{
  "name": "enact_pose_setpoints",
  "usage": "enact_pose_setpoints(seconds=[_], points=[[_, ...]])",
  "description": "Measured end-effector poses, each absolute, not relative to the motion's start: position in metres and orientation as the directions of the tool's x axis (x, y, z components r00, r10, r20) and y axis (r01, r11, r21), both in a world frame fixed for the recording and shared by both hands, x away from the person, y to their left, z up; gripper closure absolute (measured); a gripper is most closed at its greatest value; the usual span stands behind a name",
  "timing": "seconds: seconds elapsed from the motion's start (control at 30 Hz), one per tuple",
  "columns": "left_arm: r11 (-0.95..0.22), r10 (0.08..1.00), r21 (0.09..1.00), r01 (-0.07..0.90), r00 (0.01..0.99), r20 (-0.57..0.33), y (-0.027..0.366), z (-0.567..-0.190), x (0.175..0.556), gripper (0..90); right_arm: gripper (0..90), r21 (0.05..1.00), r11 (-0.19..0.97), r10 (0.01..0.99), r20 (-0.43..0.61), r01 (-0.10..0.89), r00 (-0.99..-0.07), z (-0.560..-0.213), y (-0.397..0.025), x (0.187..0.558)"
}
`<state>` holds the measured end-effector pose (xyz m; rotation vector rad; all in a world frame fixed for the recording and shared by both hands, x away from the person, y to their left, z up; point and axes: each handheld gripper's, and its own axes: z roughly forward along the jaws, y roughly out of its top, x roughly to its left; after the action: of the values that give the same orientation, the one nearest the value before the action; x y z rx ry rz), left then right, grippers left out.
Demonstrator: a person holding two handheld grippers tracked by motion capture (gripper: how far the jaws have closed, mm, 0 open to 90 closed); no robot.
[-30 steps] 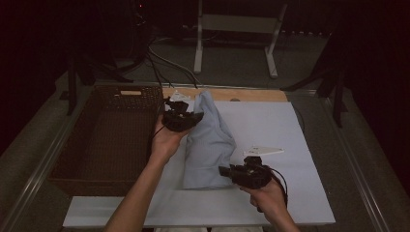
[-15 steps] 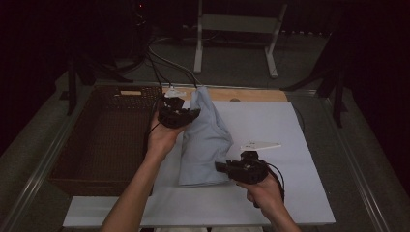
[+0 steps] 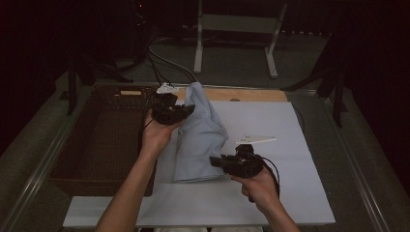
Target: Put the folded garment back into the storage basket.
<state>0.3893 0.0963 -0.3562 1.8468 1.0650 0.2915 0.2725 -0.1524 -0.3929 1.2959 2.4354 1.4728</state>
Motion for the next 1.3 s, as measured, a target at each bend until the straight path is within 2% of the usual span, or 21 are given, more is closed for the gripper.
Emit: enact_pose_setpoints(seconds=[1.3], points=[[-0.128, 0.792, 0.841, 0.526, 0.564, -0.232, 0.129, -0.337, 0.394, 83.2, 78.2, 0.751, 0.191, 0.620, 0.407, 0.632, -0.671, -0.372, -0.118, 0.292]])
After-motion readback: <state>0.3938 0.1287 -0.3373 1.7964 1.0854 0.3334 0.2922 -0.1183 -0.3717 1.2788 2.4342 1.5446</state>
